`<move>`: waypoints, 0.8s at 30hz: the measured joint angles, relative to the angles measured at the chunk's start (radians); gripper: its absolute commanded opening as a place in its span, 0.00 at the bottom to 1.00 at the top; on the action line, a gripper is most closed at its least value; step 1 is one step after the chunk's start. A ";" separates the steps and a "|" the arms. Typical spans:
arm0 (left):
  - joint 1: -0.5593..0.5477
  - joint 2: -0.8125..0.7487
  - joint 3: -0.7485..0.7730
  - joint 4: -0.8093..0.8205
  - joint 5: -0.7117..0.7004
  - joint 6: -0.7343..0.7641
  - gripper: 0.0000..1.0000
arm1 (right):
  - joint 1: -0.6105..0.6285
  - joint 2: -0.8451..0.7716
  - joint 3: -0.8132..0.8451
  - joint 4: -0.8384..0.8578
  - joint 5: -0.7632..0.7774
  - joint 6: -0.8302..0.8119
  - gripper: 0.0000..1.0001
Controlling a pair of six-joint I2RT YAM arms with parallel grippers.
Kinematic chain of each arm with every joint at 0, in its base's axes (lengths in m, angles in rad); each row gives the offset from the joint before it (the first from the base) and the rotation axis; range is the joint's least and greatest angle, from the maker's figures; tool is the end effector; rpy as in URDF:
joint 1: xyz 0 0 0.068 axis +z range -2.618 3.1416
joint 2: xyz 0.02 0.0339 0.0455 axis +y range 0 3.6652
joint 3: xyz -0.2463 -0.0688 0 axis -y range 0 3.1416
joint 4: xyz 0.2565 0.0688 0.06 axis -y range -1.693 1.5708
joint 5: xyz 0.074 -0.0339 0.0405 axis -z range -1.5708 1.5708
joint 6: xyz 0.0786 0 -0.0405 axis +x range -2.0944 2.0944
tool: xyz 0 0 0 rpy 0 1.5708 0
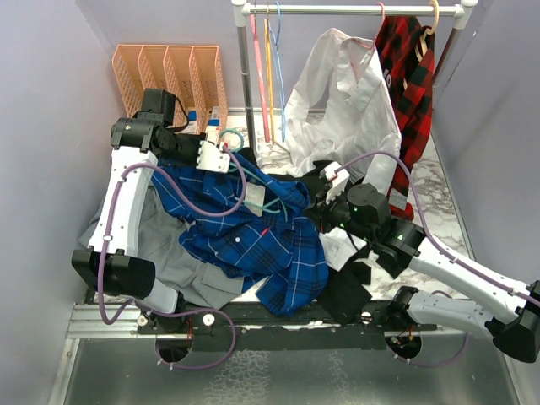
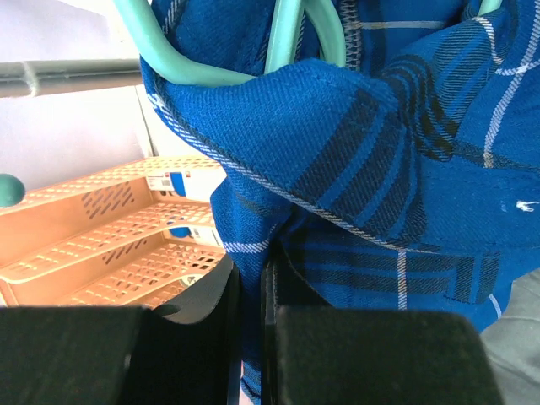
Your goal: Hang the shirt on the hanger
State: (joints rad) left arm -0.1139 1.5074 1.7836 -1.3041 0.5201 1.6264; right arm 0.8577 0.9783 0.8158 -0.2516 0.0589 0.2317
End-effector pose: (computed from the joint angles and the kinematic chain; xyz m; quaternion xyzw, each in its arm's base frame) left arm 0.3018 -0.0738 0.3652 0.7561 0.5475 -0.0024 0.3585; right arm 0.1899 0.2124 0.2742 -0.2424 0.8013 0.2620 0.4801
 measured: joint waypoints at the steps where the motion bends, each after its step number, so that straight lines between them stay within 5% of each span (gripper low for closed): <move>1: -0.001 0.000 0.000 0.014 -0.006 -0.017 0.00 | 0.000 0.000 0.006 -0.007 -0.001 -0.002 0.01; 17: -0.012 -0.023 -0.031 0.223 -0.035 -0.242 0.00 | -0.003 0.074 0.159 -0.092 -0.106 -0.049 0.01; 24: 0.005 -0.043 -0.094 0.256 0.036 -0.370 0.00 | -0.003 0.146 0.349 -0.134 -0.186 0.056 0.01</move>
State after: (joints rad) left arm -0.1093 1.4643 1.6894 -1.0485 0.5560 1.2560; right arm 0.8543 1.1240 1.1648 -0.3859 -0.1272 0.2882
